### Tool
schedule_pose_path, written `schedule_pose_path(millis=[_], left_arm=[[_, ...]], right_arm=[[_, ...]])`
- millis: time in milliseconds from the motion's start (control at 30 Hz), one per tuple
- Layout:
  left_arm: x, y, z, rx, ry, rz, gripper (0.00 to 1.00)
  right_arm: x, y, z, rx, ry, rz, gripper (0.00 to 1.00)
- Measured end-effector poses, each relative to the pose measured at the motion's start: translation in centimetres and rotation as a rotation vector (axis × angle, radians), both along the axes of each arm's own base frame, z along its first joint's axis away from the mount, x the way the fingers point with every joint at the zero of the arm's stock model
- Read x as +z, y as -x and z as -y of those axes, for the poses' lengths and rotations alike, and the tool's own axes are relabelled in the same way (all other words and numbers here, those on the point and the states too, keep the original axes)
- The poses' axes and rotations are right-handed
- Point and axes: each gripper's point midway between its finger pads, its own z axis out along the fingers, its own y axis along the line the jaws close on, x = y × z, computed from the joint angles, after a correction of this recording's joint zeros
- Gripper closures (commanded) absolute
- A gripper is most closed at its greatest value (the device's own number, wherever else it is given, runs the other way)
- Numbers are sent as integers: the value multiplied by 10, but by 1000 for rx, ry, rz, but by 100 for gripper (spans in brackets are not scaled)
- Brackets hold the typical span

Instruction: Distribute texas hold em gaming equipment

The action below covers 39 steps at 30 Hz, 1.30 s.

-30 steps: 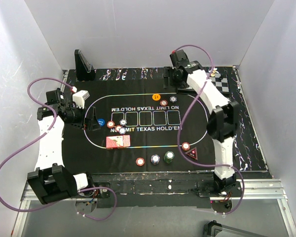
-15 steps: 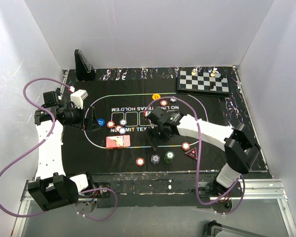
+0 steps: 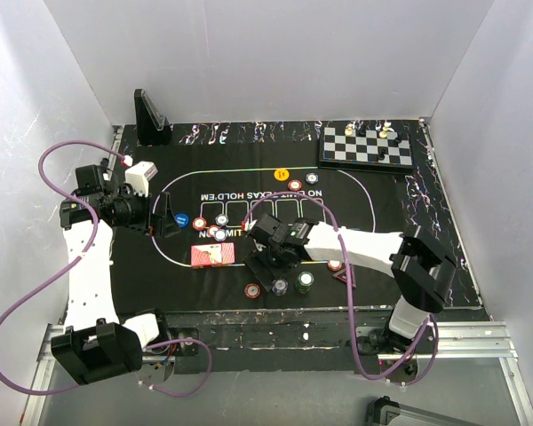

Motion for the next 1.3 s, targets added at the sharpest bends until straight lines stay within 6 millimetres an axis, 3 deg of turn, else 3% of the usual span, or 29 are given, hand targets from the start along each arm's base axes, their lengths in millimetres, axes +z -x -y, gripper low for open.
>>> schedule_pose_path(millis=[300,433,667,1100,1300], left_arm=[[0,1,-1,4,-7,0,0],[0,1,-1,4,-7,0,0],[0,1,-2,7,-11,-1,0],[4,-1,-3,9,-18,11,0],[4,-1,-3,10,-20,11,0]], right_arm=[[-30,3,3,2,55,-32,7],[-40,5,6,1,77,-44,12],[-41,5,6,-9,77,-47,28],[-43,9,13,-5,118,-39,32],[-43,16,16,12,148,-30,45]])
